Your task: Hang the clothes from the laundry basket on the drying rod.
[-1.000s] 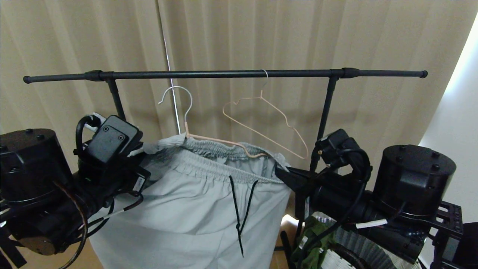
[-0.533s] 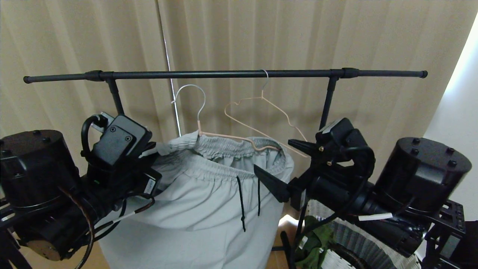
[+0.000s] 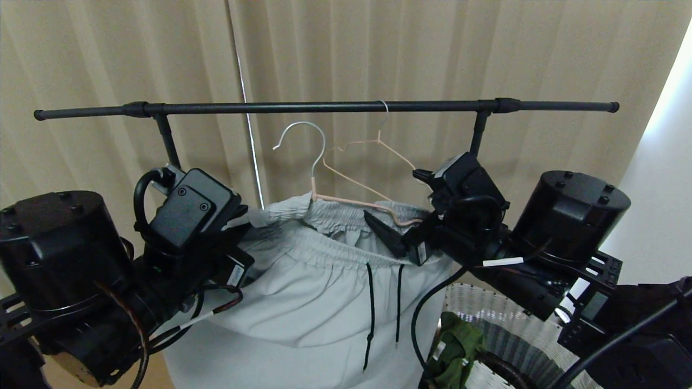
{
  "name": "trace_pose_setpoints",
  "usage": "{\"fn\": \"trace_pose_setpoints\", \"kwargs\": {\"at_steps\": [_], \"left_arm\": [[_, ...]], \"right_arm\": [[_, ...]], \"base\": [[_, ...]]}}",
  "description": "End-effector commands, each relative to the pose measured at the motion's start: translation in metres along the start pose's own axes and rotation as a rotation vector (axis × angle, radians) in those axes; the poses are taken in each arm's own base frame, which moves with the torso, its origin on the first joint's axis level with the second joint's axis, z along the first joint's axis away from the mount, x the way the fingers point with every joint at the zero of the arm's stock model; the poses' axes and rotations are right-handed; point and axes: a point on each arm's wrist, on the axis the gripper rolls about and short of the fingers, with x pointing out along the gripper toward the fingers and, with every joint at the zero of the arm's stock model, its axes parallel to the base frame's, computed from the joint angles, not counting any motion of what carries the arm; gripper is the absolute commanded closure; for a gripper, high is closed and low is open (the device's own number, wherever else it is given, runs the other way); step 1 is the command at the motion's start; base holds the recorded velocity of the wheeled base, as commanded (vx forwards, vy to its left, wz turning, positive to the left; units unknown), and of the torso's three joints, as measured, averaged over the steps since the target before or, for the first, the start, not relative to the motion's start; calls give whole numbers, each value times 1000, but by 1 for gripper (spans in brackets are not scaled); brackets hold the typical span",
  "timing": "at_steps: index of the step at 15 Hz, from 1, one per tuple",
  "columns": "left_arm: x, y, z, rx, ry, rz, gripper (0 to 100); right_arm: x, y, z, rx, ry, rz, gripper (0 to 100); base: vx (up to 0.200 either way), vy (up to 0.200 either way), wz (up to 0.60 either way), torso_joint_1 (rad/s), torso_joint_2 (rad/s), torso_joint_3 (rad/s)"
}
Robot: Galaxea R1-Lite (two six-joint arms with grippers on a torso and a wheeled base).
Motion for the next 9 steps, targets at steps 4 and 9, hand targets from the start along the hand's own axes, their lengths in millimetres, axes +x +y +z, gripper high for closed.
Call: {"fn": "trace_pose_setpoints", "kwargs": {"at_steps": [4,9], "left_arm": [[-3,-7,3,3,-27,-45,100],[-4,-8,5,0,-66,-84,100]], "right_arm": [[13,-2,-8,-31,25,-10,0],[13,0,-8,-35,37,5,0]], "base": [[0,0,0,0,0,0],[0,0,0,0,0,0]]}}
